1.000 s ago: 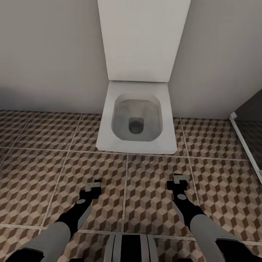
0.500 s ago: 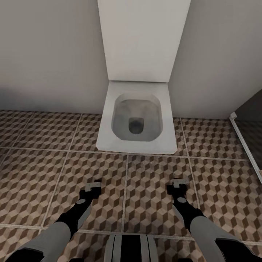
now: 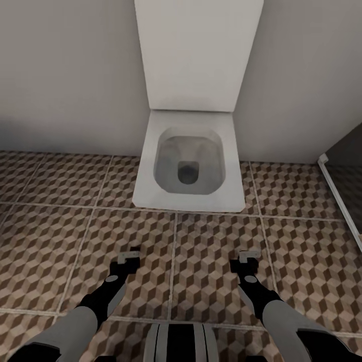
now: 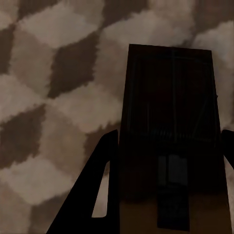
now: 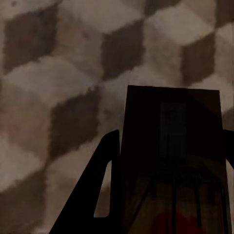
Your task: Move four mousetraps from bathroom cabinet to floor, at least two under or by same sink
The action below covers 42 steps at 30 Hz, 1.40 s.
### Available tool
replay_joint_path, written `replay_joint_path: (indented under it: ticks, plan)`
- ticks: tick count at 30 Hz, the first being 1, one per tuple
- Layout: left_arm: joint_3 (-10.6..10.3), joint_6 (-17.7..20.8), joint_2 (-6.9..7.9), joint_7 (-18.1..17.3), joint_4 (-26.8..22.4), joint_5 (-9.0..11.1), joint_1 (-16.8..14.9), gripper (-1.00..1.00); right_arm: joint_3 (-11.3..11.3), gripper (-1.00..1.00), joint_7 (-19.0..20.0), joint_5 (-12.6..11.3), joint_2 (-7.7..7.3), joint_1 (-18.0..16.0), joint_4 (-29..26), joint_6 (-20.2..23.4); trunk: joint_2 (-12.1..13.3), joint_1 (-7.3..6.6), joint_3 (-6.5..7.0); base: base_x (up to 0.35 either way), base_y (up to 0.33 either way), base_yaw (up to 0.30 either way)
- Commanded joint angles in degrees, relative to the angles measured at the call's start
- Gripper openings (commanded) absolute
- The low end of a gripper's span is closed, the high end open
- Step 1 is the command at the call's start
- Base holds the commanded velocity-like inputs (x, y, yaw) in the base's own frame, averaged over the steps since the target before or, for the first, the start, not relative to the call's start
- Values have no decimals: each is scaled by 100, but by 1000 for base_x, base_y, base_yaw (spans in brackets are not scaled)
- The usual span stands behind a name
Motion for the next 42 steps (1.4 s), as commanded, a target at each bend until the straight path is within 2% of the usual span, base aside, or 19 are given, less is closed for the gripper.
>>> replay_joint_path:
  ticks: [1, 9, 26, 30, 34, 39, 42]
  plan:
    - [-51, -47, 4, 53, 6, 47, -4, -100, -47, -100, -5, 52, 5, -3, 7, -20, -3, 1, -26, 0, 0, 0]
    - [-48, -78, 4, 44, 9, 47, -4, -100, -47, -100, -6, 59, 6, -3, 9, -16, -13, 22, -203, 0, 0, 0]
    - [-88, -134, -12, 105, -92, 9, -4, -100, -35, -100, -45, 72, 11, -3, -79, -11, -13, 22, -203, 0, 0, 0]
    - [-97, -103, -9, 86, -240, 8, -4, -100, -13, -100, -66, 121, 106, -3, -139, -24, -13, 22, -203, 0, 0, 0]
    - [-93, -117, 3, 79, -346, 40, -63, -100, -25, -100, -95, 96, 196, -3, -445, -7, -13, 22, -203, 0, 0, 0]
    - [-87, -232, -8, 115, -373, 21, -129, -100, -33, -100, -412, 85, 253, -3, -721, -17, -13, 22, -203, 0, 0, 0]
    - [-80, -508, 5, 169, -358, 9, -143, -100, -35, -100, -750, 81, 268, -3, -790, -61, -13, 22, -203, 0, 0, 0]
